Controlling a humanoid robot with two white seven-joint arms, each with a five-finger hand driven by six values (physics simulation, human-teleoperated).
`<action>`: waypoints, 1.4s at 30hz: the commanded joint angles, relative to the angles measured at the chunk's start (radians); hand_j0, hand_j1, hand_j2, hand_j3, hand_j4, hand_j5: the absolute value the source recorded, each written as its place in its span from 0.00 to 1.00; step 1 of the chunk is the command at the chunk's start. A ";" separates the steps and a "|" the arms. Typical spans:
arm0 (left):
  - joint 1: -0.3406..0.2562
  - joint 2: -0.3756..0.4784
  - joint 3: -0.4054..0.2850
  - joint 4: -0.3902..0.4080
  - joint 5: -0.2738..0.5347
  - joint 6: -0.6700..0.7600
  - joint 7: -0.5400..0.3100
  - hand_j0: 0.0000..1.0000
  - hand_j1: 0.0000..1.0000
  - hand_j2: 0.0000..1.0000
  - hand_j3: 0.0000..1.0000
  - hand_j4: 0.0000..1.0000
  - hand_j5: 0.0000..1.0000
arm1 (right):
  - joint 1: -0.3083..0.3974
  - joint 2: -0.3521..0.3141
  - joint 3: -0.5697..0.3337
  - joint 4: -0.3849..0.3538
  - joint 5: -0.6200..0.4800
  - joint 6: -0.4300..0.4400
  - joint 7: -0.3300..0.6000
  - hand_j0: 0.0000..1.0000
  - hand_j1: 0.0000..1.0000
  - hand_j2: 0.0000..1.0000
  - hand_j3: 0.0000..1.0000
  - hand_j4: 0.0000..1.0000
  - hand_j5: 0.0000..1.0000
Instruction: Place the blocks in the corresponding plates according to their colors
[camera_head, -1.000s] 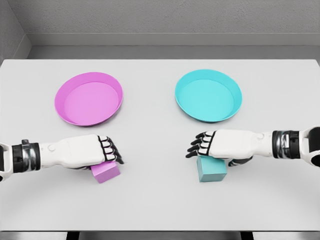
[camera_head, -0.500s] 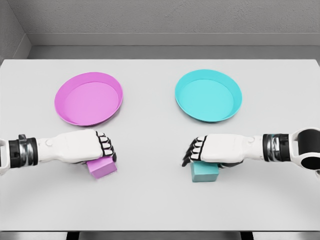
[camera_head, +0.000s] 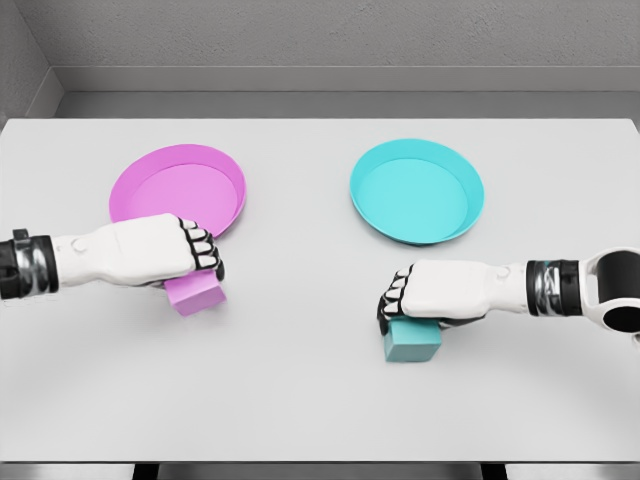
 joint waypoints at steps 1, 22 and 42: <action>-0.002 -0.001 0.005 0.016 0.006 0.001 0.000 0.44 0.44 0.44 0.44 0.44 0.44 | -0.002 0.001 -0.002 0.000 -0.009 0.003 0.000 0.57 0.57 0.57 0.57 0.57 0.57; -0.210 -0.159 -0.025 0.372 -0.004 0.001 0.000 0.44 0.44 0.44 0.44 0.44 0.44 | -0.160 0.004 -0.025 0.043 -0.049 0.003 0.000 0.57 0.57 0.57 0.57 0.57 0.57; -0.314 -0.251 -0.097 0.525 -0.070 0.001 -0.006 1.00 1.00 1.00 1.00 1.00 1.00 | -0.281 0.096 -0.082 0.316 -0.074 0.003 0.000 0.57 0.57 0.57 0.57 0.57 0.57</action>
